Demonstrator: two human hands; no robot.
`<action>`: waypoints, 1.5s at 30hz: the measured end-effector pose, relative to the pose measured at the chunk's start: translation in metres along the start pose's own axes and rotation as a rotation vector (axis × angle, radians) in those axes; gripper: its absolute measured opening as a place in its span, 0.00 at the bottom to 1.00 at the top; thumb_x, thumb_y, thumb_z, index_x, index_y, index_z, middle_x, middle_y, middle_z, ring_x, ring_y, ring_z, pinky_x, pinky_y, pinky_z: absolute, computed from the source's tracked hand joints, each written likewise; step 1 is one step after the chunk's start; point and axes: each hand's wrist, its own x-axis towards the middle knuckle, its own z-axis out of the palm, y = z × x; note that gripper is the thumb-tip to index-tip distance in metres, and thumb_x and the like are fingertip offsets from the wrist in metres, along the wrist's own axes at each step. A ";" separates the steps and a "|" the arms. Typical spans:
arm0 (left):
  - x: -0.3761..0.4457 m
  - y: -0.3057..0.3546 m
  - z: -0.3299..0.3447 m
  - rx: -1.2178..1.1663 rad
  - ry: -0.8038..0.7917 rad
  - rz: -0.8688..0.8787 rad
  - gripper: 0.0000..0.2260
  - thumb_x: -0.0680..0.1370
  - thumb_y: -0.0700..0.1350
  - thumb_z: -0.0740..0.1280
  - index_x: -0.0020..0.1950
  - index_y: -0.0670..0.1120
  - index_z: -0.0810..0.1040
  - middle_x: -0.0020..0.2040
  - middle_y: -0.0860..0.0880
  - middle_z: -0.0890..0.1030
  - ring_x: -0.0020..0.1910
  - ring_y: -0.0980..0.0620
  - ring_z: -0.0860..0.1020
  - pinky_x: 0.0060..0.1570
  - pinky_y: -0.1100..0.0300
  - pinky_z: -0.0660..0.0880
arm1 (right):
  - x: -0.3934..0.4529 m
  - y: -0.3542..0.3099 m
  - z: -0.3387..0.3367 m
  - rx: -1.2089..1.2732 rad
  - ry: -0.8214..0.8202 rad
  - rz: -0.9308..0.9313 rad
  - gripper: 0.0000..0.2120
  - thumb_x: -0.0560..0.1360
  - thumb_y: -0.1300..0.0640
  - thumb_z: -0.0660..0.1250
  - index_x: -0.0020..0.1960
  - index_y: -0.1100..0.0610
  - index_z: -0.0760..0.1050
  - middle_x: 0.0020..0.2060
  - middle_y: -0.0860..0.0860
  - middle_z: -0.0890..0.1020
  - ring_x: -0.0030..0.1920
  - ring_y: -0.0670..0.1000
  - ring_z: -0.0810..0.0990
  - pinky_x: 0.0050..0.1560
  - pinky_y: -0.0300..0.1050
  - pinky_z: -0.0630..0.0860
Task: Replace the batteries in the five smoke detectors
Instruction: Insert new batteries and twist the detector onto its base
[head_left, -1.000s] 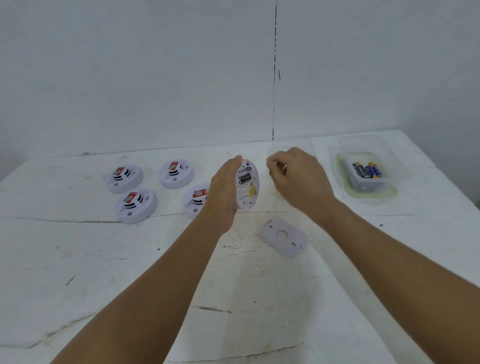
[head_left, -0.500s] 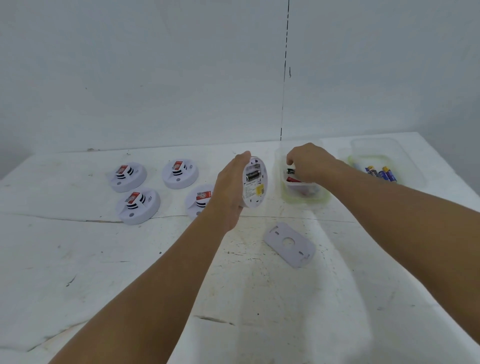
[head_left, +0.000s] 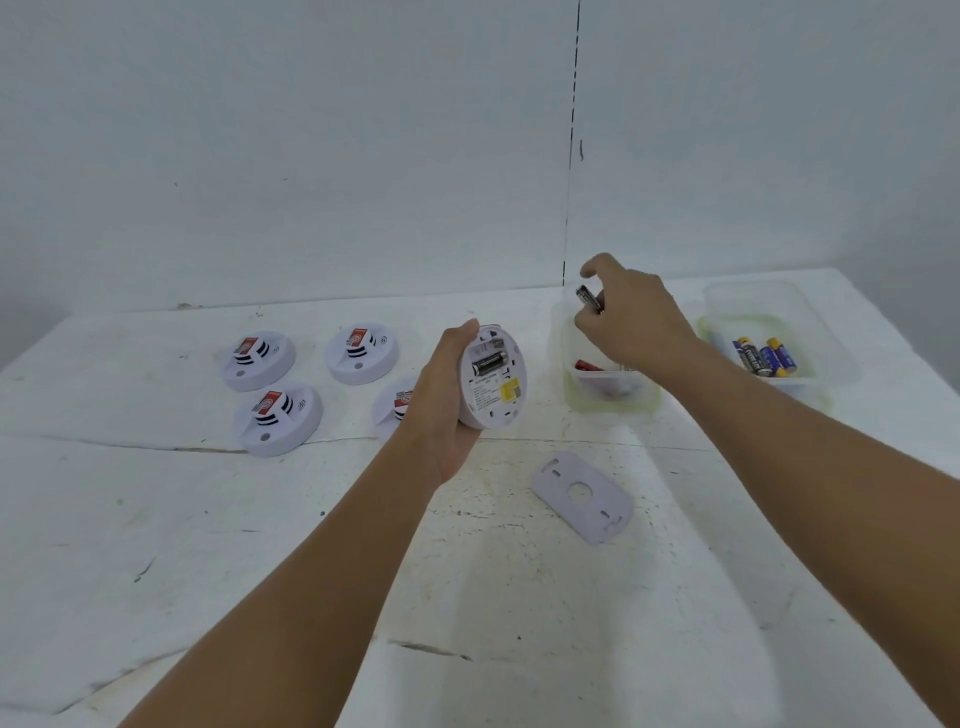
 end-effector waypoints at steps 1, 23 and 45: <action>-0.001 0.000 -0.001 -0.003 -0.005 0.002 0.13 0.82 0.56 0.64 0.52 0.50 0.84 0.48 0.48 0.86 0.49 0.48 0.83 0.56 0.49 0.78 | -0.010 -0.006 -0.005 0.140 0.036 0.024 0.20 0.79 0.59 0.63 0.70 0.51 0.72 0.45 0.55 0.82 0.44 0.54 0.80 0.42 0.49 0.79; -0.042 -0.019 -0.011 0.009 -0.070 0.046 0.16 0.84 0.56 0.61 0.53 0.47 0.83 0.46 0.45 0.84 0.45 0.48 0.81 0.52 0.50 0.76 | -0.136 -0.061 0.026 1.113 -0.175 0.147 0.07 0.79 0.58 0.73 0.57 0.56 0.85 0.45 0.60 0.87 0.42 0.46 0.83 0.45 0.34 0.79; -0.057 -0.019 -0.016 0.037 -0.019 0.098 0.13 0.83 0.53 0.64 0.57 0.47 0.82 0.52 0.43 0.83 0.51 0.45 0.82 0.48 0.52 0.79 | -0.156 -0.083 0.064 0.846 0.160 -0.018 0.12 0.74 0.55 0.79 0.57 0.53 0.86 0.47 0.46 0.87 0.48 0.48 0.86 0.53 0.50 0.84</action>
